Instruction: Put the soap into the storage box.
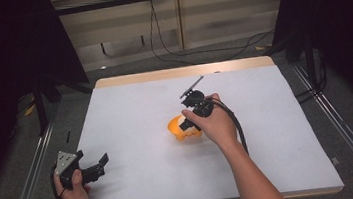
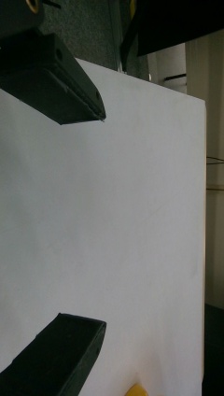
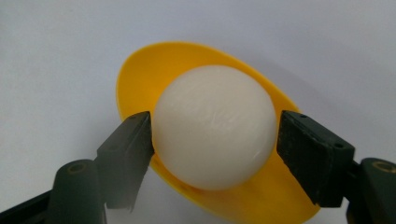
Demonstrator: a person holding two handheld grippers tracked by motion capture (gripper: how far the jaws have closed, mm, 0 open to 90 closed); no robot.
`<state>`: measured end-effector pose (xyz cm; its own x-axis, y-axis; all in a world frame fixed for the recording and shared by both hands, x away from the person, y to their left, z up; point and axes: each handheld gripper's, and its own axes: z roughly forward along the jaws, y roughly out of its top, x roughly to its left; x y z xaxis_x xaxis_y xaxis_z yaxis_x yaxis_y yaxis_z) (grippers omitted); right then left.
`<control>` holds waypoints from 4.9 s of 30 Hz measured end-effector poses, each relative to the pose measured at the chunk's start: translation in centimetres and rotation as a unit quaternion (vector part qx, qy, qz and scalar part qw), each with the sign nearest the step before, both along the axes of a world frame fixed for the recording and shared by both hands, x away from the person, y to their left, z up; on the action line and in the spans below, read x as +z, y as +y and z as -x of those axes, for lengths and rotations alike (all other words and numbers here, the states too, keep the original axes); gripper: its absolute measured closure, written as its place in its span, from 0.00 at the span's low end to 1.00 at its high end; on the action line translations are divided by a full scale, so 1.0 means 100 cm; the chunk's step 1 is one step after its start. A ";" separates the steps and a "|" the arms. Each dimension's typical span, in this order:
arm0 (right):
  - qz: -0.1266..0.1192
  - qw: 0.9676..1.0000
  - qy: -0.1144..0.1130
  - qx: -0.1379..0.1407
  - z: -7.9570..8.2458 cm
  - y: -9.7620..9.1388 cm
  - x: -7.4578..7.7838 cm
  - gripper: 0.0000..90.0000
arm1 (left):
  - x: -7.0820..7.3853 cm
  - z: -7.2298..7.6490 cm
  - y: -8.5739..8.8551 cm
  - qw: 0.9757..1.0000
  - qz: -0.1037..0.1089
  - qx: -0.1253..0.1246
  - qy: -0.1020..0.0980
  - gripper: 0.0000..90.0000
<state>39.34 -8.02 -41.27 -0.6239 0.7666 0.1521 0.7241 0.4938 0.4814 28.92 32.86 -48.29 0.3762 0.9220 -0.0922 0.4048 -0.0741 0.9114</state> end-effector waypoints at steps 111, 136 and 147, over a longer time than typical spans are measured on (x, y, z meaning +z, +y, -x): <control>-0.068 0.972 -0.109 -0.197 0.129 -0.239 -0.044 0.00 | 0.000 0.001 -0.002 1.000 -0.008 0.002 -0.005 0.02; -0.127 0.943 -0.187 -0.246 0.187 -0.297 -0.068 0.00 | 0.000 0.003 -0.002 1.000 -0.008 0.002 -0.012 0.02; -0.167 0.929 -0.209 -0.255 0.197 -0.301 -0.071 0.00 | 0.000 0.002 0.000 1.000 -0.002 0.003 -0.010 0.01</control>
